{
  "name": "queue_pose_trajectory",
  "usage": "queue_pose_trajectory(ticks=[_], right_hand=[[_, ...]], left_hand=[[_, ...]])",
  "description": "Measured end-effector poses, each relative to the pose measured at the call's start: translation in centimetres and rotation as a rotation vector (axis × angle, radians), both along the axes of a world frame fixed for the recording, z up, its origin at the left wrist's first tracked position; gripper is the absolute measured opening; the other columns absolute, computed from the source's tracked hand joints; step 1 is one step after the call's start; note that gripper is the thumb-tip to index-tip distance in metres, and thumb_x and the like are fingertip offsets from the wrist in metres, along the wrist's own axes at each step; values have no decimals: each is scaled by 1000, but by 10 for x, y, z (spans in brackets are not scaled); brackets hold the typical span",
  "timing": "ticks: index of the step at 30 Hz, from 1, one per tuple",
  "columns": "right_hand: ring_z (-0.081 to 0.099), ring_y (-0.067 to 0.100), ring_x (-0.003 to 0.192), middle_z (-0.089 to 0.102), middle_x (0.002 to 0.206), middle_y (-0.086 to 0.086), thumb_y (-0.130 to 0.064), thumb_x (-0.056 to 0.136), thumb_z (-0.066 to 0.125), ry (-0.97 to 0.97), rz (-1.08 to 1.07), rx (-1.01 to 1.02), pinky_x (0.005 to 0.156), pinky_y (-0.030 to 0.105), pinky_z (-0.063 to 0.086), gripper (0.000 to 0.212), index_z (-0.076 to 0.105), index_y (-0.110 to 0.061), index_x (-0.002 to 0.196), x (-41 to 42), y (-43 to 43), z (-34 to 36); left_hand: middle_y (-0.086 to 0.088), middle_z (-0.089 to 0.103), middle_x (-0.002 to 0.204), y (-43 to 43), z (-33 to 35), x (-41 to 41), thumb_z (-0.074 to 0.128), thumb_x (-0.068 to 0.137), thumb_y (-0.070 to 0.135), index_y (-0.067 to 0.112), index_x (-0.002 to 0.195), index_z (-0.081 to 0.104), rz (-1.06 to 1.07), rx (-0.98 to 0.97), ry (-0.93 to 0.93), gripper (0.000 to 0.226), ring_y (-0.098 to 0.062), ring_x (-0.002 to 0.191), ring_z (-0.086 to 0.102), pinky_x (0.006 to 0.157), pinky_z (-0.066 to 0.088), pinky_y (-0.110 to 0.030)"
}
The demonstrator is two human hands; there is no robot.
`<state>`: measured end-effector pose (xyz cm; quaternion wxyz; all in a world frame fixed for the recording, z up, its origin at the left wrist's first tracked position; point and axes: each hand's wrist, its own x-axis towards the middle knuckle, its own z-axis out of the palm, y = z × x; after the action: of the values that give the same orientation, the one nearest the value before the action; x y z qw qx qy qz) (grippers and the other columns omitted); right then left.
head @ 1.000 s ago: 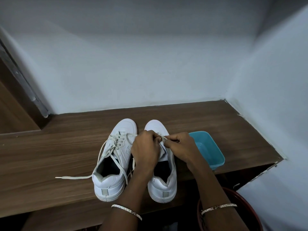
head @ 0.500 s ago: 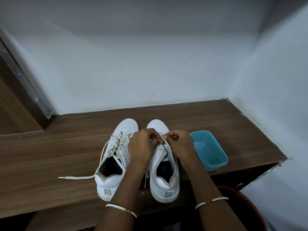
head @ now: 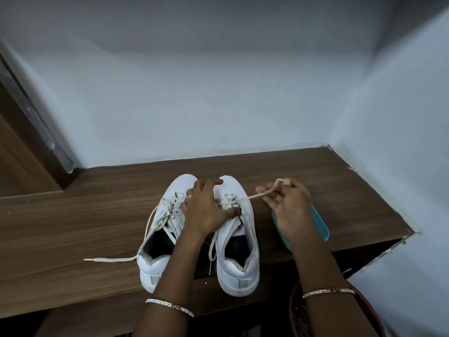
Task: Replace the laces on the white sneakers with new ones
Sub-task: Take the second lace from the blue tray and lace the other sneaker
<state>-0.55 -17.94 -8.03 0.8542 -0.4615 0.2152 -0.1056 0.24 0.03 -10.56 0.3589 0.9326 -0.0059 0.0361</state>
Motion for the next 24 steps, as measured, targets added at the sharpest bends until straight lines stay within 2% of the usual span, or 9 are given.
queue_pose_trajectory(ticks=[2,4,5,8,12,15,19,21,24], right_hand=[[47,10,45,47,61,1,-4,102,43,18,-101,31,49,27,51,17,54,-14,93,0,-14,3],[33,6,41,39,60,-2,-8,98,52,60,-186,-142,37,21,33,19,58,-20,86,1,-29,4],[34,6,43,43,60,-3,-11,95,57,69,-224,-275,38,21,31,18,62,-23,83,0,-34,5],[52,3,59,62,65,-12,-17,86,70,-1,-220,-711,58,22,42,14,69,-27,77,-5,-37,8],[61,-8,71,69,74,-23,-25,82,75,-15,204,-1164,71,26,51,5,76,-30,84,-7,-14,-3],[66,1,87,73,93,-17,-36,84,73,79,456,-1447,81,28,53,18,76,-32,101,-2,4,-18],[68,10,86,74,89,-12,-35,87,69,93,431,-1504,76,30,53,11,76,-30,95,0,14,-23],[67,8,81,73,83,-13,-30,88,70,112,350,-1393,74,28,50,5,75,-30,87,1,8,-20],[62,7,61,75,77,-9,-22,89,69,80,187,-1060,65,30,51,11,70,-26,78,-1,-5,-12]], left_hand=[[2,37,144,5,2,0,83,55,62,37,137,44,-40,1,65,94,-26,132,38,108,35,-55],[3,33,145,9,2,0,77,43,72,39,138,39,-70,-37,105,107,-24,131,41,108,36,-54],[4,32,145,12,2,0,73,38,77,40,138,37,-72,-61,111,113,-23,129,46,108,37,-54],[5,32,144,14,1,1,70,32,82,42,139,32,-73,-67,102,120,-23,125,51,107,39,-54],[4,34,143,14,0,2,82,40,75,37,142,31,-82,-49,82,120,-22,127,50,109,37,-53],[3,36,142,15,-2,2,86,46,69,35,143,32,-79,-38,62,117,-21,130,46,110,36,-51],[2,37,143,16,-3,1,85,48,70,33,144,31,-86,-13,60,117,-22,133,40,111,33,-51],[3,39,144,16,-4,1,82,49,73,31,145,30,-99,12,71,117,-23,134,38,111,33,-52],[3,40,144,16,-4,1,80,49,77,30,145,30,-105,24,75,118,-24,134,38,110,34,-53]])
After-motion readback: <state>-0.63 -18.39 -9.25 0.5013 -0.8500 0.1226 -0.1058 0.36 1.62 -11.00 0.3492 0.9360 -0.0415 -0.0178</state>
